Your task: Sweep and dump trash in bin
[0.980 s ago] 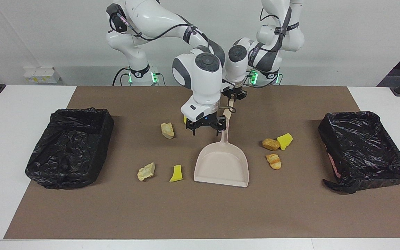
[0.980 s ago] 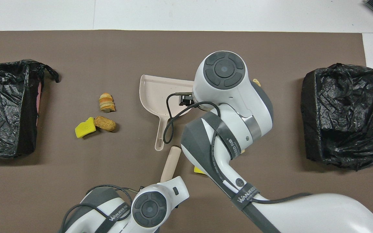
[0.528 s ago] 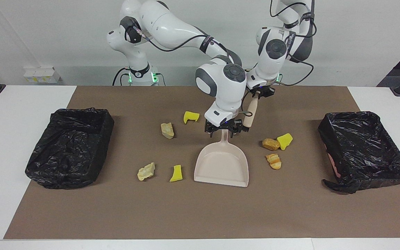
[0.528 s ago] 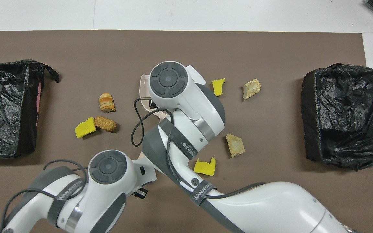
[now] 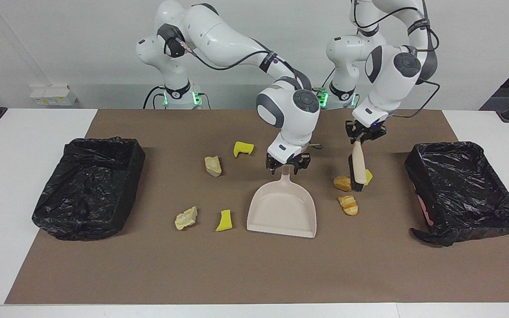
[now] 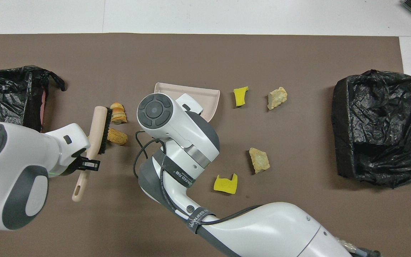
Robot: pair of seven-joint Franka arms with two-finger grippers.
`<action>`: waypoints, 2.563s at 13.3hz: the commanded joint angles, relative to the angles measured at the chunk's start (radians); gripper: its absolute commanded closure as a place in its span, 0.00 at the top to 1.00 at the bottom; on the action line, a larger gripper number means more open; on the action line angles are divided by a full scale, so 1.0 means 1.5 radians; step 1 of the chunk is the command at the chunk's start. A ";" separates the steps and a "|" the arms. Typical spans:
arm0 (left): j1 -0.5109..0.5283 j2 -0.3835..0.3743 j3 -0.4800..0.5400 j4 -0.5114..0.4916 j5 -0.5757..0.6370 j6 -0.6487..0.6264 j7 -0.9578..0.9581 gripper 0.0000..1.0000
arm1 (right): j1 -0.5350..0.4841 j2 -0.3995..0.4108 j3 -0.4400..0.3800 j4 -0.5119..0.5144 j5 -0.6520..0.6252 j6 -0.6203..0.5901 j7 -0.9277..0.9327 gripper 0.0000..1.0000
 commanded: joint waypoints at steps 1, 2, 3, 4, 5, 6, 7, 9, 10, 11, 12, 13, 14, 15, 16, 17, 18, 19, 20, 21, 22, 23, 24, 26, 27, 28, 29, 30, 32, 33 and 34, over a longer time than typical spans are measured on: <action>0.038 0.075 -0.006 0.053 0.030 0.025 -0.011 0.00 | -0.002 -0.025 0.002 -0.046 0.002 0.021 0.015 0.71; 0.055 0.091 -0.007 0.049 0.048 0.048 -0.007 0.00 | 0.000 -0.025 0.001 -0.045 0.001 0.020 0.015 0.63; 0.064 0.092 -0.008 0.047 0.048 0.051 -0.007 0.00 | 0.001 -0.025 0.002 -0.044 -0.007 0.020 0.016 0.49; 0.061 0.092 -0.008 0.044 0.048 0.049 -0.009 0.00 | 0.002 -0.025 0.002 -0.044 -0.008 0.021 0.017 0.35; 0.063 0.093 -0.008 0.042 0.048 0.049 -0.009 0.00 | 0.002 -0.025 0.002 -0.044 -0.007 0.023 0.013 0.12; 0.067 0.093 -0.008 0.041 0.048 0.044 -0.006 0.00 | 0.002 -0.027 0.002 -0.044 -0.006 0.025 0.009 0.00; 0.067 0.093 -0.007 0.033 0.051 0.038 -0.009 0.00 | 0.002 -0.029 0.002 -0.044 -0.007 0.025 0.003 0.00; 0.078 0.091 -0.007 0.022 0.051 0.037 -0.016 0.00 | -0.005 -0.044 0.001 -0.045 -0.007 0.024 -0.068 0.00; 0.081 0.092 -0.007 0.024 0.051 0.037 -0.030 0.00 | -0.011 -0.055 0.002 -0.046 -0.002 0.023 -0.113 0.00; 0.082 0.093 -0.006 0.026 0.051 0.039 -0.050 0.00 | -0.015 -0.059 0.001 -0.050 -0.008 0.021 -0.153 0.00; 0.096 0.093 -0.006 0.026 0.051 0.038 -0.051 0.00 | -0.017 -0.067 0.001 -0.060 -0.011 0.026 -0.192 0.00; 0.111 0.092 -0.007 0.023 0.051 0.036 -0.051 0.00 | -0.025 -0.070 0.001 -0.063 -0.012 0.026 -0.239 0.00; 0.112 0.083 -0.007 0.012 0.052 0.023 -0.053 0.00 | -0.033 -0.073 0.000 -0.064 -0.012 0.025 -0.281 0.00; 0.107 0.076 -0.006 0.001 0.052 0.008 -0.064 0.00 | -0.042 -0.077 0.001 -0.065 -0.012 0.024 -0.326 0.00; 0.100 0.072 -0.007 -0.003 0.052 0.004 -0.101 0.00 | -0.049 -0.076 0.001 -0.065 -0.012 0.026 -0.387 0.00; 0.092 0.074 -0.007 -0.007 0.053 -0.004 -0.123 0.00 | -0.051 -0.076 0.001 -0.065 -0.012 0.025 -0.434 0.00; 0.078 0.074 -0.007 -0.017 0.053 -0.006 -0.135 0.00 | -0.053 -0.076 0.001 -0.068 -0.012 0.025 -0.467 0.00; 0.074 0.073 -0.008 -0.027 0.053 -0.007 -0.156 0.00 | -0.057 -0.076 0.001 -0.070 -0.012 0.024 -0.503 0.00; 0.056 0.072 -0.008 -0.034 0.053 -0.008 -0.172 0.00 | -0.065 -0.075 0.001 -0.071 -0.012 0.026 -0.565 0.00; 0.045 0.071 -0.008 -0.040 0.053 -0.010 -0.186 0.00 | -0.070 -0.075 0.001 -0.072 -0.009 0.026 -0.628 0.00; 0.043 0.067 -0.010 -0.042 0.053 -0.019 -0.193 0.00 | -0.076 -0.075 0.001 -0.073 -0.010 0.025 -0.669 0.00; 0.020 0.066 -0.011 -0.042 0.053 -0.031 -0.211 0.00 | -0.082 -0.074 0.001 -0.076 -0.011 0.026 -0.687 0.00; -0.010 0.066 -0.011 -0.042 0.052 -0.030 -0.243 0.00 | -0.085 -0.074 0.001 -0.077 -0.012 0.026 -0.713 0.00; -0.066 0.091 -0.011 -0.045 0.052 0.002 -0.327 0.00 | -0.090 -0.073 0.001 -0.077 -0.012 0.031 -0.765 0.00; -0.072 0.095 -0.011 -0.040 0.046 0.009 -0.331 0.00 | -0.095 -0.072 0.001 -0.078 -0.013 0.032 -0.793 0.00; -0.074 0.096 -0.012 -0.039 0.044 0.016 -0.337 0.00 | -0.097 -0.072 0.001 -0.078 -0.020 0.032 -0.826 0.00; -0.077 0.096 -0.013 -0.039 0.044 0.018 -0.339 0.00 | -0.104 -0.071 0.001 -0.079 -0.029 0.032 -0.864 0.00; -0.083 0.097 -0.012 -0.038 0.044 0.021 -0.338 0.00 | -0.107 -0.073 0.001 -0.088 -0.031 0.033 -0.886 0.00; -0.086 0.098 -0.012 -0.037 0.043 0.032 -0.338 0.00 | -0.110 -0.073 0.001 -0.090 -0.049 0.032 -0.926 0.00; -0.083 0.098 -0.011 -0.037 0.043 0.028 -0.329 0.00 | -0.113 -0.073 0.001 -0.090 -0.057 0.032 -0.954 0.00; -0.079 0.099 -0.011 -0.029 0.044 0.023 -0.329 0.00 | -0.114 -0.073 0.001 -0.091 -0.063 0.029 -0.977 0.00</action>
